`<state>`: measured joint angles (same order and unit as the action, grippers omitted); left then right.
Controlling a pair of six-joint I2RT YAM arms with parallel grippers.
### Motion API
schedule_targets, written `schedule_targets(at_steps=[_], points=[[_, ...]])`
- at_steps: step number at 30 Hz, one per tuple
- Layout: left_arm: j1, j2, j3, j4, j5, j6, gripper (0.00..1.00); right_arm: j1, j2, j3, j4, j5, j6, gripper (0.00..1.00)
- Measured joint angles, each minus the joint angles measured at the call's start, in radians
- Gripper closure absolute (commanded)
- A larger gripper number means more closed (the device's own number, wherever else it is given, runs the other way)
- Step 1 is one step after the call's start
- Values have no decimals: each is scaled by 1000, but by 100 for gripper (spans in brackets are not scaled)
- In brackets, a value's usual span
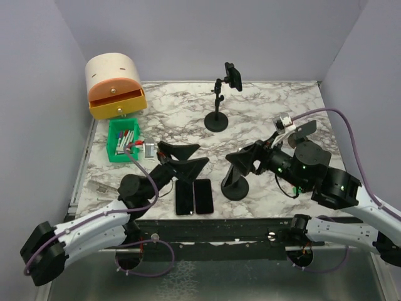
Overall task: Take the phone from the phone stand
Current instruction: Place the phone at the center of the board.
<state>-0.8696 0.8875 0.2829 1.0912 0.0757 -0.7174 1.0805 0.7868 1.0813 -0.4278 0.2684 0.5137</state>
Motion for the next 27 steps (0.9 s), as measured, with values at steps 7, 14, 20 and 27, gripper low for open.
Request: schedule_targets(at_steps=[7, 14, 20, 27], points=[[4, -274, 115, -439, -64, 209, 2, 0, 155, 110, -71, 94, 21, 100], [4, -154, 364, -798, 74, 348, 8, 0, 260, 168, -104, 154, 55, 100], [4, -105, 399, -937, 164, 394, 13, 0, 292, 195, -105, 173, 66, 100], [4, -69, 399, -943, 229, 404, 28, 0, 315, 195, -105, 172, 70, 100]])
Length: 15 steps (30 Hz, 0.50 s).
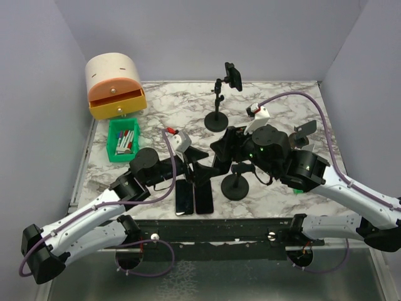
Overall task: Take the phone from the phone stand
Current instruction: Place the phone at the center of the board.
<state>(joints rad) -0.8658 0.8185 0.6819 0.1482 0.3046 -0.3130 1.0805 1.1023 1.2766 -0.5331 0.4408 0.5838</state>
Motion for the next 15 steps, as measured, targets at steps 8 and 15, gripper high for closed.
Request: schedule_targets(at_steps=[8, 15], points=[[0, 47, 0, 47, 24, -27, 47, 0, 3, 0, 1, -3, 3, 100], [0, 77, 0, 87, 29, -61, 75, 0, 22, 0, 10, -17, 12, 100]])
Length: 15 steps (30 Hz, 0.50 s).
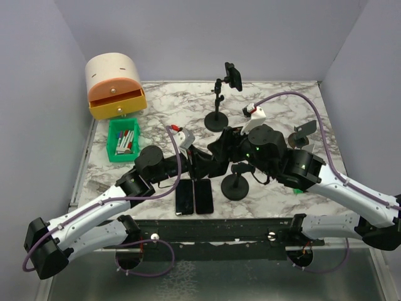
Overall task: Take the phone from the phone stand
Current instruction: Place the phone at the center of the board.
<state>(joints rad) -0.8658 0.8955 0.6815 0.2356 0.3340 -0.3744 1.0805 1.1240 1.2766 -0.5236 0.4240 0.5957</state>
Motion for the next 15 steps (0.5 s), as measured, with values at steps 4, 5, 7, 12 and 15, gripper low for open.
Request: schedule_targets(at_steps=[4, 5, 7, 12, 15], points=[[0, 6, -5, 19, 5, -25, 99, -1, 9, -1, 7, -7, 7, 99], [0, 6, -8, 25, 6, -29, 100, -1, 11, -2, 8, -8, 9, 95], [0, 6, -17, 33, 2, -31, 100, -2, 13, -7, 8, -8, 16, 82], [0, -24, -61, 38, -16, -47, 100, -2, 23, -27, 14, -27, 25, 24], [-5, -64, -70, 1, -51, -43, 100, -2, 23, -38, 39, -47, 23, 1]])
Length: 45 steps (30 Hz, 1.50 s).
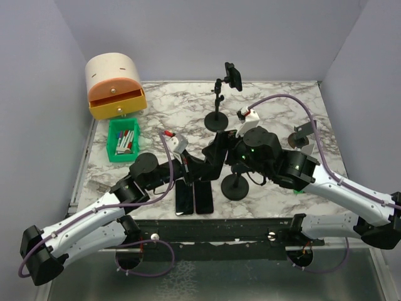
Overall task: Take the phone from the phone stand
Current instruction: Place the phone at the center of the board.
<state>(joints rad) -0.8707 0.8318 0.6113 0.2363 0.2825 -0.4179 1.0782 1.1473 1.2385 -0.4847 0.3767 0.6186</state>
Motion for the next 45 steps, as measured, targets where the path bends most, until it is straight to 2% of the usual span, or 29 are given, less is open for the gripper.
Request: schedule_targets(at_steps=[15, 23, 28, 37, 45], points=[[2, -247, 3, -451, -349, -44, 100, 0, -115, -47, 34, -33, -37, 0], [4, -269, 123, -888, -578, -262, 100, 0, -209, -146, 42, -7, -59, 0], [4, -257, 129, -1050, -656, -367, 100, 0, -244, -226, 58, -2, -63, 0], [5, -137, 129, -1144, -755, -481, 100, 0, -294, -285, 102, 0, -75, 0], [8, -8, 108, -1123, -755, -472, 100, 0, -316, -314, 138, 0, -89, 0]])
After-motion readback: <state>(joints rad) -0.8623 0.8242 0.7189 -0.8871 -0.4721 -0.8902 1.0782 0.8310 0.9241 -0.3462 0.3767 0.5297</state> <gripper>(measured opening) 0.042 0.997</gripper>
